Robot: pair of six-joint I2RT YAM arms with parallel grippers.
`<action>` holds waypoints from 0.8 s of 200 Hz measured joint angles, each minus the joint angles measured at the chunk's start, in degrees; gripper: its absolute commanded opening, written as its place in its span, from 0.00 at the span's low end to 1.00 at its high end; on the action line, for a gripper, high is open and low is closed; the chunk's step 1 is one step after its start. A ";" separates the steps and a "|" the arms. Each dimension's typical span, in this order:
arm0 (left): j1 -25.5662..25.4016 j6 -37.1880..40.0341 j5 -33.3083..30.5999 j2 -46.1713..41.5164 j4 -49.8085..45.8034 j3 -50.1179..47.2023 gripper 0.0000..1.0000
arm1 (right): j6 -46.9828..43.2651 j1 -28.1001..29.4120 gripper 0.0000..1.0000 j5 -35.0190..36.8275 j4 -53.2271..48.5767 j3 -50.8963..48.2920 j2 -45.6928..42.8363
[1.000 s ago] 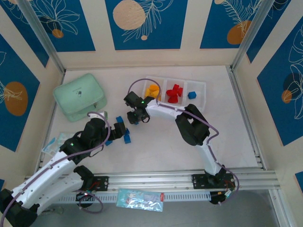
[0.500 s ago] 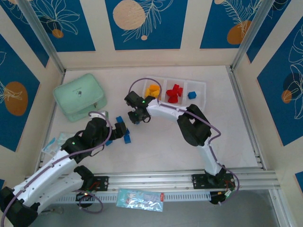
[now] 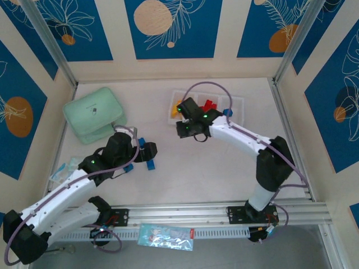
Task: Sort the legos into containers by color
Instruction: Place the lego in the container.
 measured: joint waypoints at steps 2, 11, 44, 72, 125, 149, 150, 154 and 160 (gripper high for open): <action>0.00 0.04 0.24 0.33 0.22 0.04 0.99 | 0.09 -0.59 0.18 0.15 -0.09 -0.42 -0.46; -0.07 0.13 1.09 1.51 1.05 0.26 0.99 | 0.42 -2.75 0.17 0.39 -0.28 -1.90 -2.01; -1.33 0.26 3.41 7.04 3.91 2.01 0.99 | 0.90 -12.17 0.17 0.96 -1.29 -5.40 -5.77; -3.13 0.87 5.01 11.76 7.06 3.34 0.99 | 0.85 -20.98 0.17 1.03 -1.03 -5.66 -6.14; -5.90 1.44 6.29 19.28 12.66 7.43 0.99 | -0.74 -30.82 0.16 1.42 0.00 -0.55 1.68; -6.19 1.42 6.80 22.88 14.58 9.40 0.99 | -1.55 -33.18 0.16 0.81 1.18 3.85 7.34; -6.19 1.42 6.82 23.10 14.67 9.51 0.99 | -1.66 -33.31 0.16 0.79 1.25 4.15 7.74; -6.19 1.44 6.91 23.58 14.93 9.81 0.99 | -1.77 -33.62 0.16 0.79 1.36 4.92 8.59; -6.19 1.42 6.93 24.37 15.21 10.32 0.99 | -2.12 -34.07 0.16 0.76 1.33 6.32 10.12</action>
